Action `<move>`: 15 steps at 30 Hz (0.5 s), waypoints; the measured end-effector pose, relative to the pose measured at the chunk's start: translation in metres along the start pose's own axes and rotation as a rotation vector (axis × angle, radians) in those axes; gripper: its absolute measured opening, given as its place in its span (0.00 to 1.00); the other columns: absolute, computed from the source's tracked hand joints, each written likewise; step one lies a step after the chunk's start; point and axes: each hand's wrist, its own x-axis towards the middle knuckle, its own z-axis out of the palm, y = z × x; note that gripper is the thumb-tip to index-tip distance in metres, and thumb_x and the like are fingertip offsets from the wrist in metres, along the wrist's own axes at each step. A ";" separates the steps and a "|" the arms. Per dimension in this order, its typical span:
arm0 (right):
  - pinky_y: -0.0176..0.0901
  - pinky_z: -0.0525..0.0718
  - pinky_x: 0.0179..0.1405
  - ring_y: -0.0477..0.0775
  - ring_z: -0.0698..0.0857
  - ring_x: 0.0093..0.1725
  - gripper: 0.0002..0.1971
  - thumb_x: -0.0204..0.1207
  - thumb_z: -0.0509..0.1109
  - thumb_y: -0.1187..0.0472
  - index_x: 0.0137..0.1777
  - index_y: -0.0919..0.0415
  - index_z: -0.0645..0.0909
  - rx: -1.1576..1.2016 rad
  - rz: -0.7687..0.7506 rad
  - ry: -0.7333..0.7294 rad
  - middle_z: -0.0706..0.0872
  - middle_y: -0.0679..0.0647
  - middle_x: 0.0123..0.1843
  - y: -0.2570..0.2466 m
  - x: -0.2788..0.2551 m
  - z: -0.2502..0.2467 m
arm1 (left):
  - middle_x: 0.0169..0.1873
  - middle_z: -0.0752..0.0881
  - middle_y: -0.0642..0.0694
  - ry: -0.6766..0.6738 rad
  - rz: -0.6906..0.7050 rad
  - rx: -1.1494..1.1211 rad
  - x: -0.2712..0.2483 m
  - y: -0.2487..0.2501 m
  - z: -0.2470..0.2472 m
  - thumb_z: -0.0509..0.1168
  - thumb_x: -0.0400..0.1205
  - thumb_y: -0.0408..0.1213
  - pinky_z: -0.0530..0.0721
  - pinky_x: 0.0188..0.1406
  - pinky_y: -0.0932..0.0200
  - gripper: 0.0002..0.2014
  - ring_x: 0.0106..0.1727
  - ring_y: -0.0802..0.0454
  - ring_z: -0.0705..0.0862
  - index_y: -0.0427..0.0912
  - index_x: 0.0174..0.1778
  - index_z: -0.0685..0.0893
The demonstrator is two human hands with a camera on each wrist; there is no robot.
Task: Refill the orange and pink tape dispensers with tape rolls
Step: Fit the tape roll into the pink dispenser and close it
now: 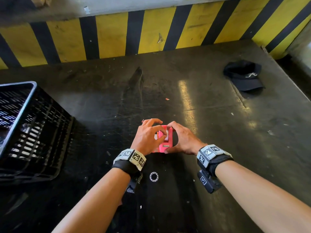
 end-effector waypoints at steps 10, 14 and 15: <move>0.45 0.78 0.54 0.52 0.83 0.62 0.41 0.56 0.92 0.45 0.65 0.44 0.71 0.023 0.088 -0.063 0.83 0.47 0.63 -0.003 0.002 -0.007 | 0.75 0.79 0.52 -0.111 0.021 0.069 -0.010 0.008 -0.008 0.77 0.78 0.46 0.73 0.74 0.35 0.06 0.82 0.44 0.70 0.55 0.50 0.94; 0.50 0.85 0.59 0.53 0.86 0.62 0.42 0.51 0.91 0.40 0.62 0.41 0.71 0.024 0.112 -0.085 0.86 0.49 0.63 -0.002 0.006 -0.007 | 0.77 0.77 0.52 -0.142 0.038 0.137 -0.019 0.011 -0.011 0.77 0.79 0.48 0.73 0.75 0.37 0.06 0.82 0.46 0.68 0.57 0.51 0.94; 0.52 0.86 0.60 0.53 0.86 0.62 0.43 0.50 0.91 0.39 0.62 0.40 0.72 0.024 0.118 -0.094 0.86 0.48 0.62 -0.003 0.007 -0.007 | 0.77 0.77 0.52 -0.147 0.039 0.155 -0.021 0.011 -0.011 0.76 0.79 0.49 0.73 0.75 0.37 0.06 0.82 0.46 0.69 0.58 0.51 0.94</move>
